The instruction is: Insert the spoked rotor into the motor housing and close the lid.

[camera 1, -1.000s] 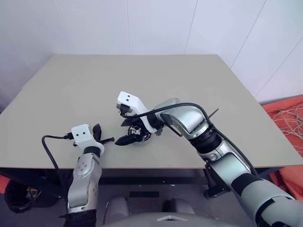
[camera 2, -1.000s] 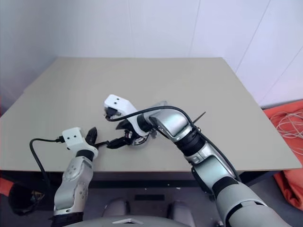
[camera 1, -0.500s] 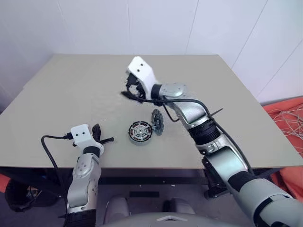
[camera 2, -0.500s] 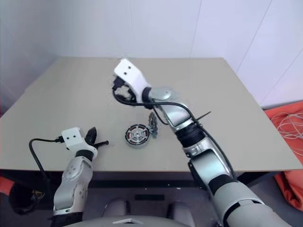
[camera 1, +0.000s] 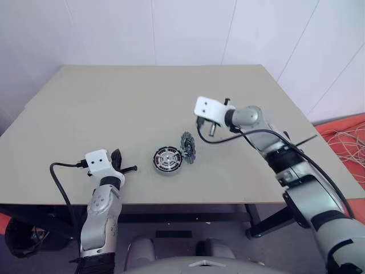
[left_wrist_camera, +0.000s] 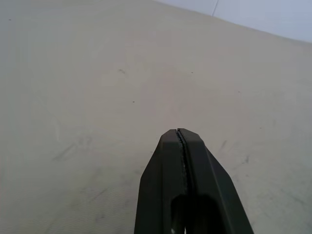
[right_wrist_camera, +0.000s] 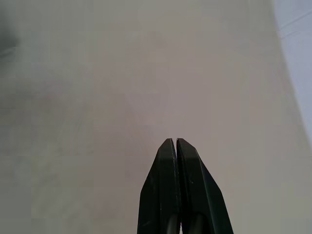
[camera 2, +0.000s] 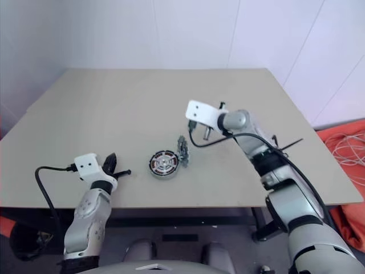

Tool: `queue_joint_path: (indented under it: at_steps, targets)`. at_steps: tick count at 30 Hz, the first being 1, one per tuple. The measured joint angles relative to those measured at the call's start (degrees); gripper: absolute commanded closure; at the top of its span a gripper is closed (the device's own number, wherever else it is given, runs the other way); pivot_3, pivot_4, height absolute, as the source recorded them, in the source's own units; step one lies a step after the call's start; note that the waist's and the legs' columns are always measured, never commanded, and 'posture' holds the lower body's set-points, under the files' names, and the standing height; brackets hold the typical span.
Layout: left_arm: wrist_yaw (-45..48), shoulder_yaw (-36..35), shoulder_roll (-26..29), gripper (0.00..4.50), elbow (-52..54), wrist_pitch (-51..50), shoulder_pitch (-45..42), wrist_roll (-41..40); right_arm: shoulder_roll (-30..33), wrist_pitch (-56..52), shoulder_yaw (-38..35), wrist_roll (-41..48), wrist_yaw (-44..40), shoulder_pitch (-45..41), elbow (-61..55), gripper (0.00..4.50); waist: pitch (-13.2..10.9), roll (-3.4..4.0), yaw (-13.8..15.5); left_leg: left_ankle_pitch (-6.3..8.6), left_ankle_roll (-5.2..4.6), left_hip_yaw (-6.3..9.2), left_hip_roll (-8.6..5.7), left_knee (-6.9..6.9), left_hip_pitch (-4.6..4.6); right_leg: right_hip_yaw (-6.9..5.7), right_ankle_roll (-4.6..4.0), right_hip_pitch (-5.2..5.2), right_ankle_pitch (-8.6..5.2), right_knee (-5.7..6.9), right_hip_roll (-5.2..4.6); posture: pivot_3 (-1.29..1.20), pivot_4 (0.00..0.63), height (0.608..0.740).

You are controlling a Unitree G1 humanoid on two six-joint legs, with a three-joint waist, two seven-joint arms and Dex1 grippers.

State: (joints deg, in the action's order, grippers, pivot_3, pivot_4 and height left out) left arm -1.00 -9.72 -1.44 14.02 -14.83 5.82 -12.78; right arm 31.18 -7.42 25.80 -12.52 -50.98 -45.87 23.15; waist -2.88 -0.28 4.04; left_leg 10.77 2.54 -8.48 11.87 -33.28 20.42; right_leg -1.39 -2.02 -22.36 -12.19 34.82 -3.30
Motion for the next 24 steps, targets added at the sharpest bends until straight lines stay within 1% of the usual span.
queue_joint_path:
  at_steps: [2,5,9,12,16,19,24]
  targets:
    - [0.1,0.0,0.1,4.5,0.0,0.0,0.0,0.0,1.7,-0.3,0.4,1.8,-6.9,2.3,-3.2,4.45,0.0,0.02,0.0,0.02,-0.04,0.0,0.01,-0.04,0.0,0.0,0.0,-0.01,0.0,0.01,0.0,0.0,0.0,0.74]
    - [0.3,0.2,0.1,4.5,0.0,0.0,-0.1,0.0,3.3,-1.8,0.5,4.0,-13.6,4.0,-8.1,4.45,0.0,0.02,-0.1,0.03,-0.05,-0.02,0.03,-0.05,-0.09,0.01,-0.01,0.05,0.01,0.03,0.0,0.0,0.0,0.74]
    - [0.5,0.1,0.1,4.5,0.0,0.0,-0.1,0.0,2.4,-6.3,-0.3,6.7,-16.3,4.8,-12.1,4.45,0.0,0.02,0.0,0.02,-0.05,-0.03,0.03,-0.05,-0.2,0.01,-0.01,0.13,0.01,0.05,0.0,0.0,0.0,0.74]
    - [0.5,0.1,0.2,4.5,0.0,0.0,-0.1,0.0,1.4,-10.4,-2.0,11.3,-18.6,5.8,-15.0,4.45,0.0,0.01,0.0,0.02,-0.05,-0.02,0.02,-0.06,-0.22,0.01,-0.01,0.17,0.01,0.03,-0.01,0.0,0.0,0.74]
    - [0.5,0.1,0.3,4.5,0.0,0.0,-0.1,0.0,-1.4,-16.6,-5.2,17.1,-18.9,6.6,-18.1,4.45,0.0,0.01,0.1,0.02,-0.06,-0.02,0.03,-0.05,-0.21,0.0,-0.02,0.16,0.01,0.03,0.0,0.0,0.0,0.74]
    - [0.8,0.1,0.5,4.5,0.0,0.0,-0.1,0.0,-4.1,-20.5,-7.2,19.5,-16.5,6.9,-19.1,4.45,0.0,0.01,0.0,0.02,-0.05,-0.02,0.03,-0.05,-0.22,0.01,-0.02,0.15,0.01,0.03,0.0,0.0,0.0,0.74]
    - [1.0,0.2,1.0,4.5,0.0,-0.1,-0.4,0.0,-6.8,-22.2,-7.1,19.8,-13.0,8.1,-19.2,4.45,0.0,0.01,0.1,0.02,-0.05,-0.02,0.02,-0.05,-0.21,0.01,-0.01,0.16,0.01,0.02,-0.01,0.0,0.0,0.74]
